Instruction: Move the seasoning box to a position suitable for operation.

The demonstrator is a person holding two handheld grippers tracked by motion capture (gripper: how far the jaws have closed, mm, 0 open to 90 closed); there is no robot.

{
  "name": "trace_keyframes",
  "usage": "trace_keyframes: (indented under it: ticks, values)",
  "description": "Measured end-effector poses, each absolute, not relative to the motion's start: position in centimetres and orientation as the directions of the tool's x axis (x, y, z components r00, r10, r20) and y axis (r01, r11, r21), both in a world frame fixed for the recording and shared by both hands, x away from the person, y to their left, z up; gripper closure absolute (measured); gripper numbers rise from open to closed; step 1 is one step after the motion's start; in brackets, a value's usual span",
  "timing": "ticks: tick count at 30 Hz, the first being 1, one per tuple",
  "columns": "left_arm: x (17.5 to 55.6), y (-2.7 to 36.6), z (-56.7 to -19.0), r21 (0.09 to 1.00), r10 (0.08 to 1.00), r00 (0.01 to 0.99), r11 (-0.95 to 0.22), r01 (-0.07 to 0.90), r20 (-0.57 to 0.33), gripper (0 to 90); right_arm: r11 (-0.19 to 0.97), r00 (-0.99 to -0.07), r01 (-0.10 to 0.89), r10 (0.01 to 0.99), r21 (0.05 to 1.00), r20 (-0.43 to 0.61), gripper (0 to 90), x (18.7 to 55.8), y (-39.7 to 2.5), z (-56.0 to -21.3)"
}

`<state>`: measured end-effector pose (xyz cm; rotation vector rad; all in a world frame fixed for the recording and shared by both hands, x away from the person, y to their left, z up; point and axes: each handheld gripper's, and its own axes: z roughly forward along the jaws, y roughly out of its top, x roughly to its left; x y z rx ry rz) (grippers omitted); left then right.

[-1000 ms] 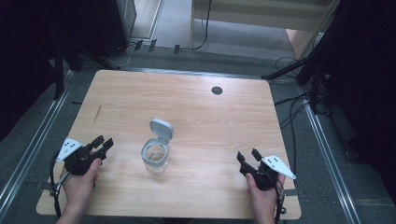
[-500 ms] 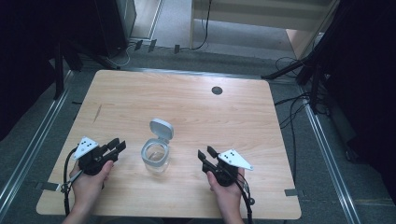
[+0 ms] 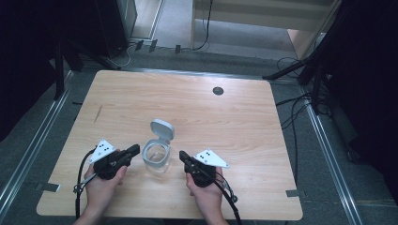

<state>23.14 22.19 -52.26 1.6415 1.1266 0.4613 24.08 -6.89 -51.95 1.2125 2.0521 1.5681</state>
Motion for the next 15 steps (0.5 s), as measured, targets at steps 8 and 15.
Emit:
trace_keyframes:
  ticks: [8,15]
  values:
    - [22.7,21.1,-52.2,0.901,0.838,0.503,-0.032,0.432,-0.211,90.0,0.069,-0.62,0.443,0.744,0.894,0.249,90.0,24.1,-4.9,-51.6]
    - [22.3,20.4,-52.2,0.902,0.828,0.521,-0.043,0.43,-0.208,90.0,0.086,-0.612,0.45,0.754,0.889,0.237,90.0,24.1,-4.7,-51.9]
